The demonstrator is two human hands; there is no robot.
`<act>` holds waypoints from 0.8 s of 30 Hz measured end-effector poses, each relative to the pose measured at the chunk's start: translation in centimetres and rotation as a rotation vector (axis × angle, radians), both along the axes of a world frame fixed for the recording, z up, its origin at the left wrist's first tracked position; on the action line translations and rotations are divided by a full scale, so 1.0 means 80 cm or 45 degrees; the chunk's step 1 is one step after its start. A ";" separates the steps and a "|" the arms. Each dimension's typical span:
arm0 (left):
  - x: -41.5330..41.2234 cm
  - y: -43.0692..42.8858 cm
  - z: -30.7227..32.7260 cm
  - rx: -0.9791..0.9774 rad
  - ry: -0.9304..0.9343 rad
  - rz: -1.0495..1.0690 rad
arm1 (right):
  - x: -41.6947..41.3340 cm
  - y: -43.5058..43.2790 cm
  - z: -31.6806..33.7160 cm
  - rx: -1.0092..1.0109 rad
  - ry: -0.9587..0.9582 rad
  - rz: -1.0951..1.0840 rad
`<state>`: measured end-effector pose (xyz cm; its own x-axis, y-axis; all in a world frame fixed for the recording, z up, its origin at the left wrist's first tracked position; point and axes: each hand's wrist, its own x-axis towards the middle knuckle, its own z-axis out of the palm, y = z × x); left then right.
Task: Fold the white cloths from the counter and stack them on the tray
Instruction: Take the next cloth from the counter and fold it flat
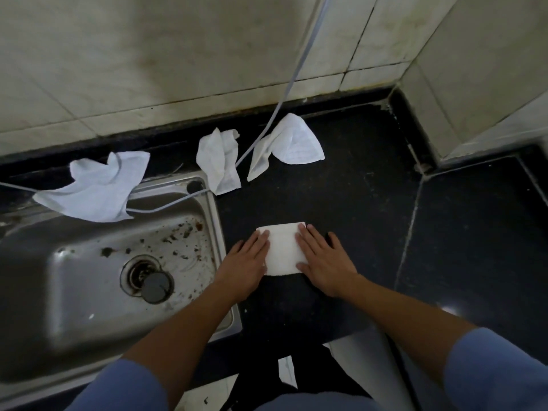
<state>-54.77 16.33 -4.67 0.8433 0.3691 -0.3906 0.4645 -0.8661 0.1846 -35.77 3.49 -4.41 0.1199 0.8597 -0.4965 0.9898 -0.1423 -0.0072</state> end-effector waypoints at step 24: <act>-0.115 -0.049 0.079 -0.046 -0.213 0.773 | 0.003 0.097 0.059 0.015 0.631 -0.294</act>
